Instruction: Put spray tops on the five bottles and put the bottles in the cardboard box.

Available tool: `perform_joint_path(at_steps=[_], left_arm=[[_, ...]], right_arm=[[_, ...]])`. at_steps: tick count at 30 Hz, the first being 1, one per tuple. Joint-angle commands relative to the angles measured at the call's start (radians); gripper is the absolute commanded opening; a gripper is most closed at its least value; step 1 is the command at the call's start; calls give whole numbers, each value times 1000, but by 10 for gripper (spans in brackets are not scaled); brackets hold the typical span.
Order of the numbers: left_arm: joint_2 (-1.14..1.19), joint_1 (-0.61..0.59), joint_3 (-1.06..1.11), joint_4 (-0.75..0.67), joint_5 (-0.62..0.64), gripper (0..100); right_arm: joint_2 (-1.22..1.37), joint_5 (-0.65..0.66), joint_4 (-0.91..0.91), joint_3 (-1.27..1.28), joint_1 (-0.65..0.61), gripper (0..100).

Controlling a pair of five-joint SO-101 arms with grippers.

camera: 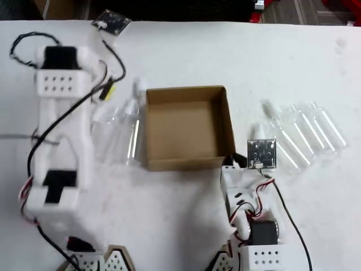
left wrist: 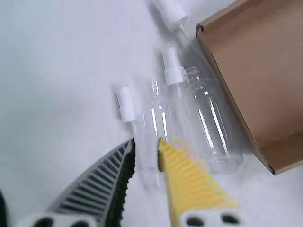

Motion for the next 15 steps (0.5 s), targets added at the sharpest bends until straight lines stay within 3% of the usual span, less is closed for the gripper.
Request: perform_joint_path(at_steps=[1,15], left_arm=[[206,16,-210,5,11,175],[716,-7,-652,12,52,165]], right_arm=[[-2,11,-16,5,10,22],[-2,11,-16,5,7,22]])
